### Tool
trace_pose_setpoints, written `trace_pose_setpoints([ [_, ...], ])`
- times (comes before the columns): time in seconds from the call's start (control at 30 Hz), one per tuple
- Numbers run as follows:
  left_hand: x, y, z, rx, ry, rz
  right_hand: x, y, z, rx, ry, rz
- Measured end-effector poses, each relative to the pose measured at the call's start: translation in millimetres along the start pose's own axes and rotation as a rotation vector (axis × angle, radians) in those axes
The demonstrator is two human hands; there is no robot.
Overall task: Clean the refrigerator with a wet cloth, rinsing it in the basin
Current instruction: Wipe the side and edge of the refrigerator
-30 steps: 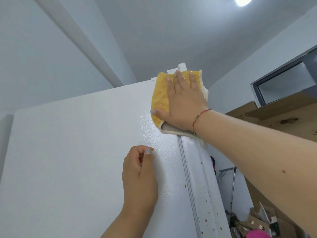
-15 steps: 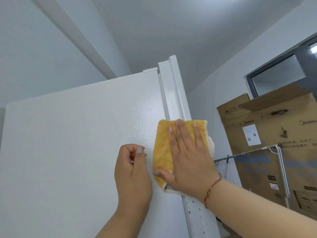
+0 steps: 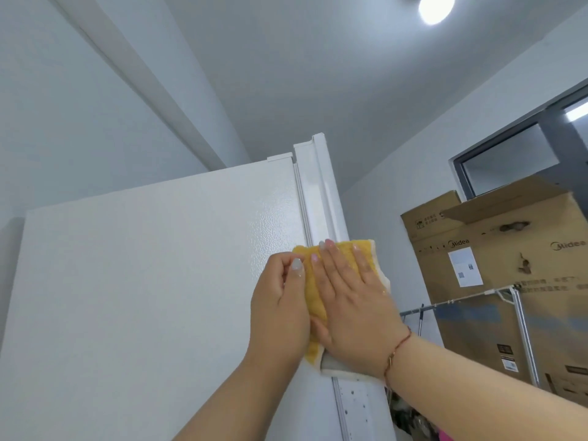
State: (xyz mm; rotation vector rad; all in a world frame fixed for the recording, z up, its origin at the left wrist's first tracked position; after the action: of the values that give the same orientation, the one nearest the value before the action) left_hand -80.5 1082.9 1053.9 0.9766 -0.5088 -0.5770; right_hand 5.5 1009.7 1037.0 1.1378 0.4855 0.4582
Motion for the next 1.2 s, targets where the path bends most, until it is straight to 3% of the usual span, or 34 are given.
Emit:
trace_pose_setpoints([
  [0.13,13.1,34.0,10.2,-0.025,-0.062,-0.070,-18.6,64.7,36.2,0.032,-0.064,0.090],
  [0.23,23.1,57.1,24.5,-0.006,-0.086,-0.161,-30.4,107.5,53.3,-0.010,-0.129,0.063],
  [0.47,42.3,105.8,49.1,0.051,0.160,-0.313,-44.8,163.8,76.6,-0.045,-0.205,-0.039],
  [0.63,37.3,92.8,39.7,0.109,0.311,-0.328,-27.1,138.7,73.4,0.012,-0.139,-0.055],
  [0.8,26.6,42.2,21.2,0.222,0.285,-0.349,-19.4,86.9,46.9,0.047,-0.058,-0.047],
  [1.2,8.3,-66.8,-64.1,0.177,0.324,-0.344,-0.9,-38.8,-3.5,0.079,-0.002,-0.009],
])
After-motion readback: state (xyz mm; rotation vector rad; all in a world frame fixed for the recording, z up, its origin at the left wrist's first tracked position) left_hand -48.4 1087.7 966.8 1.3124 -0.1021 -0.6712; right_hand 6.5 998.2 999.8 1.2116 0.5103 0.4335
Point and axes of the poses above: each hand's wrist, its own y-axis towards the middle knuckle, its own x-axis out of the palm, z = x × y, the point moved 7 cm from there along y, towards the middle knuckle, and after that the axes turned 6 degrees about z, right-handed, at the moved point
